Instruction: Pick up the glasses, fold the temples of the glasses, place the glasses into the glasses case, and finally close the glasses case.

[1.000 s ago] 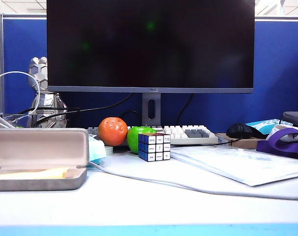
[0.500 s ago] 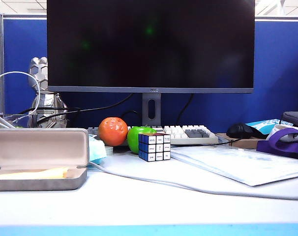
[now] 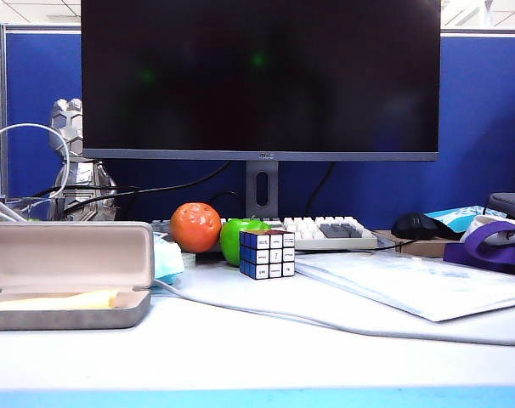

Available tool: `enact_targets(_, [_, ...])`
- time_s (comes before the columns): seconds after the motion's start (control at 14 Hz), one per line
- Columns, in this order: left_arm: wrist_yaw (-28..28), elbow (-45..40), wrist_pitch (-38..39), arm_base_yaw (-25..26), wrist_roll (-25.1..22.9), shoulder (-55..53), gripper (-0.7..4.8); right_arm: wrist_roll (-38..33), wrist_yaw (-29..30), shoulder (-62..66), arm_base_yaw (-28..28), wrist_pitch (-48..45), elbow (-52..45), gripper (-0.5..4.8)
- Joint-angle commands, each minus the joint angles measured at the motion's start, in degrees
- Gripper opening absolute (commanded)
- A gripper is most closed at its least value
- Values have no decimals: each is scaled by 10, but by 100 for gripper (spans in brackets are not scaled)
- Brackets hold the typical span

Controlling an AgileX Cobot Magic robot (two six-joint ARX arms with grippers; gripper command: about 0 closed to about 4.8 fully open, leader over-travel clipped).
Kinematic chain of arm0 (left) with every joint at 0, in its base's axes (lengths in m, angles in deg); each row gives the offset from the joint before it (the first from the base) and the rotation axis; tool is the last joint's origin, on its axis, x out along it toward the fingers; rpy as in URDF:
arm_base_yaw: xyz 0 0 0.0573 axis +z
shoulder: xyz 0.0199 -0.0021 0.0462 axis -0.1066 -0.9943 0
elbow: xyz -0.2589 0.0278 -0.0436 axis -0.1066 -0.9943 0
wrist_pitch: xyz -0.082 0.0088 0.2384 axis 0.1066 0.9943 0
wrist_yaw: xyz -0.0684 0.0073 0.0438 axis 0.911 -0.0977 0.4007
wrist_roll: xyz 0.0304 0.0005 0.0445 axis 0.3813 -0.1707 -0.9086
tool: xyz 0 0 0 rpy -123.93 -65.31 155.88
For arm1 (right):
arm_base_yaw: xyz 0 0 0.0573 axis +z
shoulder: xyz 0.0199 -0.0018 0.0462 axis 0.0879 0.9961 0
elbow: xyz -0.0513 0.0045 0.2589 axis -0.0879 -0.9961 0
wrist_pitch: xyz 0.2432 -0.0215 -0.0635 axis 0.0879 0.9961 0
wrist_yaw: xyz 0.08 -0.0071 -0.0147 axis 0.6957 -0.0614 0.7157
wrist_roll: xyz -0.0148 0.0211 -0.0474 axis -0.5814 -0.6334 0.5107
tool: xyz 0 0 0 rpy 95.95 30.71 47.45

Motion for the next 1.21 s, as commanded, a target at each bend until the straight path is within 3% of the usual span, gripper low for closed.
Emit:
enact_targets(0.07, [-2, 3, -37, -1, -5, 3, -5, 5, -2, -7, 1, -80, 0, -1])
enact_targets(0.21, [-3, 3, -36, -1, -36, 3, -5, 2, -37, -22, -1, -166, 0, -1])
enact_targets(0.43, [-43, 2, 10, 0, -61, 2, -5, 2, -113, -49, -24, -210, 0, -1])
enact_targets(0.71, [-80, 2, 191, 0, -214, -20, -5, 3, -88, -81, -45, -187, 0, -1])
enact_targets(0.86, [-77, 2, 257, -1, -286, -57, -5, 17, -70, -83, -45, -118, 0, -1])
enact_targets(1.0, [-77, 2, 277, 0, -293, -86, -5, 71, -61, -83, -44, -35, 0, -1])
enact_targets(1.14, [-78, 2, 268, -1, -263, -100, -5, 156, -63, -83, -44, 94, 0, -1])
enact_targets(1.21, [-80, 2, 225, 0, -184, -100, -5, 242, -66, -83, -44, 231, -1, -1])
